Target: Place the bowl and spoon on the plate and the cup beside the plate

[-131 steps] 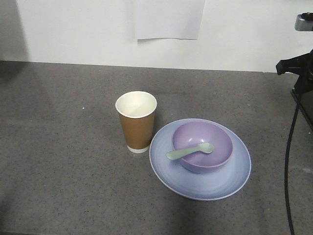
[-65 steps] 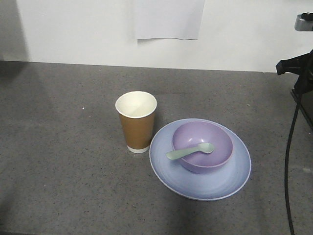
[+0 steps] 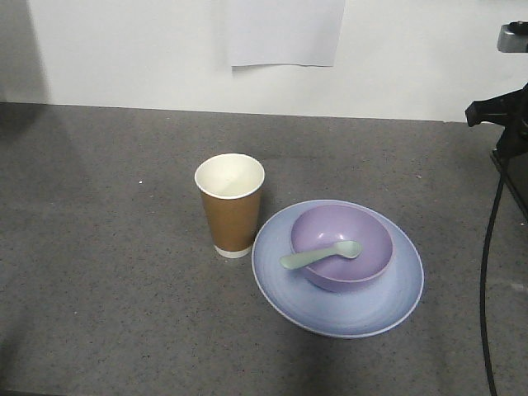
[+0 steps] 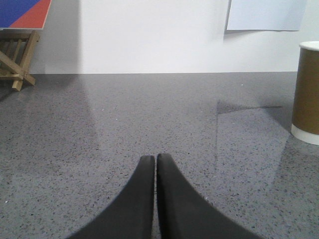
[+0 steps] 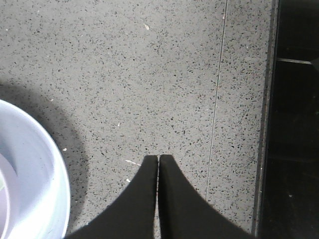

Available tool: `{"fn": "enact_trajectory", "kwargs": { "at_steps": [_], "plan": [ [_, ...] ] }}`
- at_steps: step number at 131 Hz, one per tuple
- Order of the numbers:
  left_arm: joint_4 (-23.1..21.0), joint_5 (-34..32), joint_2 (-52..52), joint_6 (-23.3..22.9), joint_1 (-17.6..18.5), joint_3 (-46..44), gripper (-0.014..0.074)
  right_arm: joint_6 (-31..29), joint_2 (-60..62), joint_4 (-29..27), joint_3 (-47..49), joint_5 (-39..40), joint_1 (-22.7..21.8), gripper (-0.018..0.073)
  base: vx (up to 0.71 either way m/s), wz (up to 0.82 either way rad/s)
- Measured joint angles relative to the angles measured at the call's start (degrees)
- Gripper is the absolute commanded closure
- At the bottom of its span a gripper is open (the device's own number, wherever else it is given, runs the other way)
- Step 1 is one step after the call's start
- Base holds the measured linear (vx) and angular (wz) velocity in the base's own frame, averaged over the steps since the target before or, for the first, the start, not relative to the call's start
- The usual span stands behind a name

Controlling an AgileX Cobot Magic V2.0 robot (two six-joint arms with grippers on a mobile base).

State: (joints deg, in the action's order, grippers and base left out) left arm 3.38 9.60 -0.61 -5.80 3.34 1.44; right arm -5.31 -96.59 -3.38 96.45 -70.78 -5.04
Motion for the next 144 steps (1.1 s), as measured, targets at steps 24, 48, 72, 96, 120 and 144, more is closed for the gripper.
{"fn": "enact_trajectory", "kwargs": {
  "at_steps": [24, 48, 72, 96, 120, 144],
  "plan": [
    [0.0, 0.0, 0.0, 0.0, 0.0, 0.0, 0.0604, 0.0, 0.0, 0.0, 0.0, 0.0, 0.0, 0.0568, 0.0, 0.0],
    [0.0, 0.0, 0.0, 0.0, 0.0, 0.0, 0.0604, 0.0, 0.0, 0.0, 0.0, 0.0, 0.0, 0.0568, 0.0, 0.0],
    [0.0, 0.0, 0.0, 0.0, 0.0, 0.0, 0.0604, 0.0, 2.2, 0.0, -1.8, 1.6, 0.0, 0.0568, 0.0, 0.0],
    [0.0, 0.0, 0.0, 0.0, 0.0, 0.0, 0.0604, -0.1, 10.7, 0.0, -10.1, 12.8, 0.0, 0.0568, 0.0, 0.0],
    [0.0, 0.0, 0.0, 0.0, 0.0, 0.0, 0.0604, -0.1, 21.6, 0.0, -22.9, 23.3, 0.0, 0.0568, 0.0, 0.0],
    [0.0, 0.0, 0.0, 0.0, 0.0, 0.0, 0.0604, -0.1, 34.0, 0.0, -38.7, 32.1, 0.0, 0.0568, 0.0, 0.0]
  ]
}}
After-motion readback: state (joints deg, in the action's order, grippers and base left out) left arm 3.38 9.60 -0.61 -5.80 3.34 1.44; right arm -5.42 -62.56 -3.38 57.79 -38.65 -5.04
